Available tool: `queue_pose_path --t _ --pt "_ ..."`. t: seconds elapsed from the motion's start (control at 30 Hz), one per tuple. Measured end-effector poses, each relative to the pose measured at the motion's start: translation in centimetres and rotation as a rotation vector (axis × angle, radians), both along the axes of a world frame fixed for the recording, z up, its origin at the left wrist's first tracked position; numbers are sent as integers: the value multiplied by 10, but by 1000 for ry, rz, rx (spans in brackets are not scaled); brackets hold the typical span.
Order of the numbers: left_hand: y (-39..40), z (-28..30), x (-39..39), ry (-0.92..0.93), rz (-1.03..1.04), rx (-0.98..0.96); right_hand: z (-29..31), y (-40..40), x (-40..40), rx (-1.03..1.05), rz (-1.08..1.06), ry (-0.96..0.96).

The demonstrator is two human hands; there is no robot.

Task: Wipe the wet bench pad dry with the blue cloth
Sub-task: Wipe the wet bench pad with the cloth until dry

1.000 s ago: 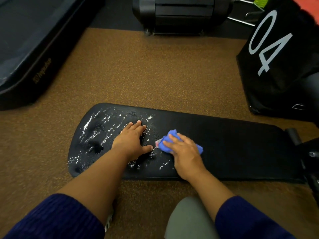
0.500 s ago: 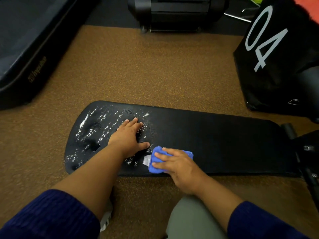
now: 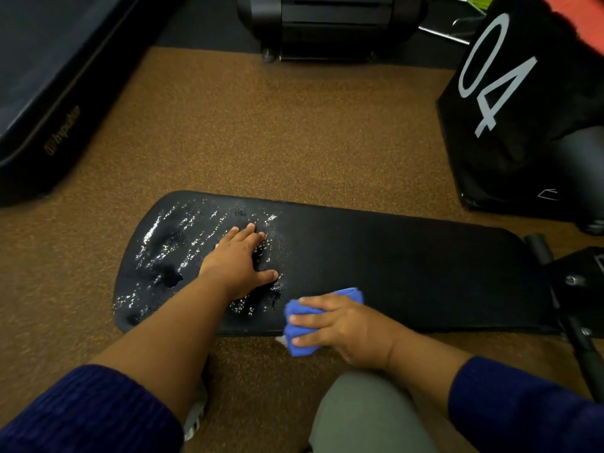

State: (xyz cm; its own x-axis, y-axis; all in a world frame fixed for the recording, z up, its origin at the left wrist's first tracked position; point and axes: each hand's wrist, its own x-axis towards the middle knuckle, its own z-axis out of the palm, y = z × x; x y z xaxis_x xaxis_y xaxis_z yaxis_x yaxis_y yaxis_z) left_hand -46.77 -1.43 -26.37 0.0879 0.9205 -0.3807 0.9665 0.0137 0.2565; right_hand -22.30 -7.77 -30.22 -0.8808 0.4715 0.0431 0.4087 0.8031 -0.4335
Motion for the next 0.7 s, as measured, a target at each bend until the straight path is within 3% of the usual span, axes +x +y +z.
queue_pose_path --t 0.13,0.27,0.47,0.57,0.7 --pt "0 0 -1 -25 15 13 -7 1 -33 -2 54 33" --pt "-1 1 -2 -19 10 1 -2 -2 8 -21 60 72" --pt "-2 3 -3 -6 2 -3 4 -2 84 59 -11 -137" --pt "-2 4 -2 6 -10 -9 4 -2 70 45 -185 32" --pt "-2 7 -3 -1 -23 -12 10 31 20 58 -600 303"
